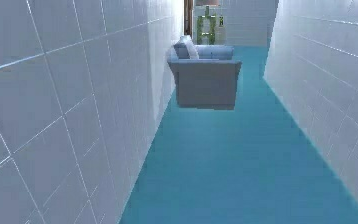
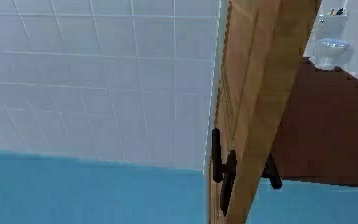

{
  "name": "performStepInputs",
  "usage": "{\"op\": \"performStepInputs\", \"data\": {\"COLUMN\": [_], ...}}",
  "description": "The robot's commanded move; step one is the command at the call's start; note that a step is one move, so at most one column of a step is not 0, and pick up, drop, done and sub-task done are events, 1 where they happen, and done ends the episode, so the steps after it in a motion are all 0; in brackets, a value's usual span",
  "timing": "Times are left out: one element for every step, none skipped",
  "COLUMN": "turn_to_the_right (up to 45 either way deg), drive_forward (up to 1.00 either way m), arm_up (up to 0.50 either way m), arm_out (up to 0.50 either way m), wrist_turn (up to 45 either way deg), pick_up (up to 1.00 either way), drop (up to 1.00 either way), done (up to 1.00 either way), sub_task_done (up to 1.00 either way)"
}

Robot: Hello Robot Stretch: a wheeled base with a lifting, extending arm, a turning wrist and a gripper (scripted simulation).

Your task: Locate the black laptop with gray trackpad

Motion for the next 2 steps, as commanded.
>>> {"op": "performStepInputs", "data": {"turn_to_the_right": [21.0, 0.0], "drive_forward": [0.0, 1.0], "arm_up": [0.0, 0.0], "arm_out": [0.0, 0.0], "wrist_turn": [0.0, 0.0], "pick_up": [0.0, 0.0], "drop": [0.0, 0.0], "done": [0.0, 0.0], "sub_task_done": [0.0, 0.0]}}
